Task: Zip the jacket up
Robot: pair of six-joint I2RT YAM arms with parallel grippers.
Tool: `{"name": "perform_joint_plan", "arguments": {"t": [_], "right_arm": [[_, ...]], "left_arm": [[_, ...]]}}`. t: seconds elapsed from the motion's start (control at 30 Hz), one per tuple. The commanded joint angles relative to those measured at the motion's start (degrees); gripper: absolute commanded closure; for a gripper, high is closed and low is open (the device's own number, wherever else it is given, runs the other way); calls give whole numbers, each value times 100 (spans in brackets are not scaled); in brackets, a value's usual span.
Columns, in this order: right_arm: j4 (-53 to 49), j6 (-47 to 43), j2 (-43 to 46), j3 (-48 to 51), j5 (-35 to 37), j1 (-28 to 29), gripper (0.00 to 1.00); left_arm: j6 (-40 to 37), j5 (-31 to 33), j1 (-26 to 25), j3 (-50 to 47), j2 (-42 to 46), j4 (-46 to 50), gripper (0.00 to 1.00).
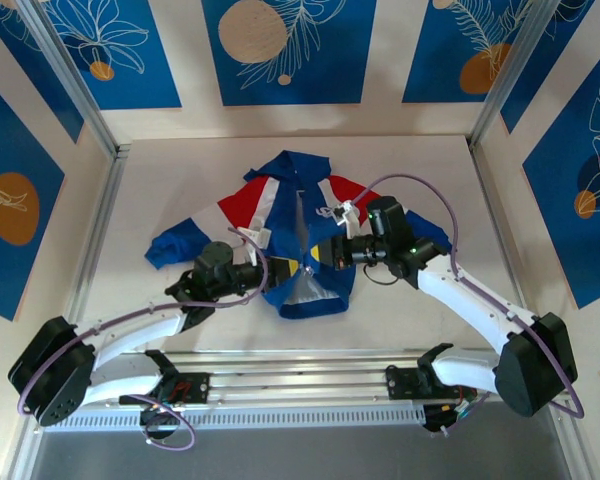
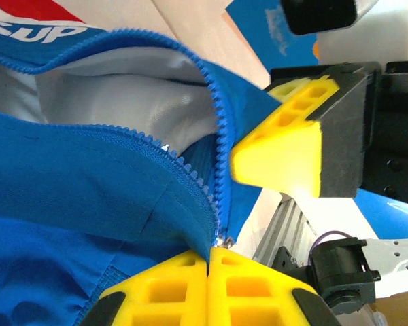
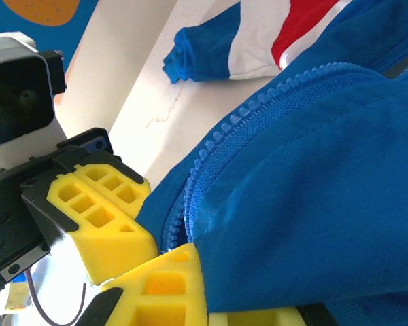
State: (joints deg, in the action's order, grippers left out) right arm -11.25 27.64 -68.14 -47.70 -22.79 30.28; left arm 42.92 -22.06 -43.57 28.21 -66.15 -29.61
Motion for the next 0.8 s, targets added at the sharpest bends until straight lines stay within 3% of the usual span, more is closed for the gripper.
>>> {"name": "perform_joint_plan", "arguments": {"t": [0.0, 0.23, 0.37, 0.53, 0.63, 0.77], "right_arm": [[390, 196, 101, 124, -186, -40, 100], [930, 695, 90, 293, -102, -180, 100], [1013, 780, 81, 321, -69, -224, 100], [1072, 804, 86, 345, -174, -234, 100], [1111, 846, 82, 375, -223, -233, 100], [1172, 862, 79, 388, -317, -225, 100]], "left_arm": [[-143, 2, -211, 149, -86, -278, 100], [-326, 348, -723, 293, -11, 174, 100], [-347, 721, -724, 61, 412, 85, 100], [-508, 1836, -674, -65, 1170, 1290, 100], [-551, 2034, -631, -51, 1276, 1802, 100], [-424, 1973, -627, -137, 1183, 1751, 100]]}}
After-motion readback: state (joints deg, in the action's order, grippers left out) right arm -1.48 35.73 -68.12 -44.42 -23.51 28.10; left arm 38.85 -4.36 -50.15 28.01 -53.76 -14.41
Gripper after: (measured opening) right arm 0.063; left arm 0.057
